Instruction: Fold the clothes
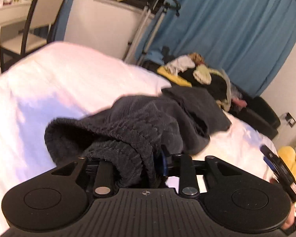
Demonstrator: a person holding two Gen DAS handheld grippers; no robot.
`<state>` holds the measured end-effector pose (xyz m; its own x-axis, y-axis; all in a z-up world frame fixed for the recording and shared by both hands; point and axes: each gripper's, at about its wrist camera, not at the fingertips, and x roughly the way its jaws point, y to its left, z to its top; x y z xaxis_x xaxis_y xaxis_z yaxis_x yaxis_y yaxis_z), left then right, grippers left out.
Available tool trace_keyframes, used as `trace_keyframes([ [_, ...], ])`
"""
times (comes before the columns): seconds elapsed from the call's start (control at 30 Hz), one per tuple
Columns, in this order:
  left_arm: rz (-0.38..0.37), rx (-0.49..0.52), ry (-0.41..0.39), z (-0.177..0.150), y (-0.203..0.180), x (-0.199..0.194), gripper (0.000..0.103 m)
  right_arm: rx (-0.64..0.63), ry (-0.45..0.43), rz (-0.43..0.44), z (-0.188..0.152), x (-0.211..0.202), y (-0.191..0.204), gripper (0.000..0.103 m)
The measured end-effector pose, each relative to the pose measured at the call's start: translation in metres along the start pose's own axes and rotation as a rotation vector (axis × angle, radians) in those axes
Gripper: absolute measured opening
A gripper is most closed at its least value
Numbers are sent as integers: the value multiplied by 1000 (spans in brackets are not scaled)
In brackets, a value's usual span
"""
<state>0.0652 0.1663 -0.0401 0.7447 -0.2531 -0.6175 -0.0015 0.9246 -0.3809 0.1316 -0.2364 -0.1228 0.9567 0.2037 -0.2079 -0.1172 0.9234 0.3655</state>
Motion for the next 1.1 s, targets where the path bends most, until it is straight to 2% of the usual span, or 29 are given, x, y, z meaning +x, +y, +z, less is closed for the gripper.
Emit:
trace_keyframes([
  [0.03, 8, -3, 16, -6, 0, -4, 45, 1, 4, 8, 0, 0, 2, 103],
  [0.07, 15, -1, 16, -12, -2, -9, 59, 0, 7, 17, 0, 0, 4, 103],
  [0.1, 19, 8, -4, -19, -3, -16, 66, -2, 9, 26, 0, -1, 6, 103],
  [0.13, 24, 16, -33, -27, -5, -24, 78, -9, 9, 36, 0, -1, 8, 103],
  [0.17, 31, 23, -63, -33, -8, -32, 80, -20, 9, 46, 0, -2, 12, 103],
  [0.23, 53, 39, -117, -41, -16, -43, 80, -47, 9, 60, -1, -1, 18, 103],
  [0.37, 142, 71, -182, -31, -46, -38, 82, -80, 15, 100, -6, 2, 29, 103],
  [0.47, 202, 24, -209, -16, -67, -29, 82, -106, 33, 126, -9, 4, 34, 103],
  [0.57, 205, 17, -308, -5, -82, -37, 80, -132, 45, 107, -13, 6, 38, 103],
  [0.67, 206, 63, -454, 1, -102, -52, 82, -148, 64, 83, -18, 11, 39, 103],
  [0.73, 172, 102, -486, 11, -111, -46, 83, -158, 77, 80, -16, 22, 42, 103],
  [0.87, 79, 113, -420, 23, -98, 9, 83, -218, 118, 75, -12, 52, 55, 103],
  [0.93, 55, 94, -333, 19, -79, 47, 80, -273, 139, 77, -9, 78, 68, 103],
  [1.0, 62, 69, -220, 10, -60, 87, 77, -326, 158, 80, -6, 103, 80, 103],
  [1.1, 119, 19, -79, -2, -36, 133, 72, -389, 193, 76, 1, 151, 98, 103],
])
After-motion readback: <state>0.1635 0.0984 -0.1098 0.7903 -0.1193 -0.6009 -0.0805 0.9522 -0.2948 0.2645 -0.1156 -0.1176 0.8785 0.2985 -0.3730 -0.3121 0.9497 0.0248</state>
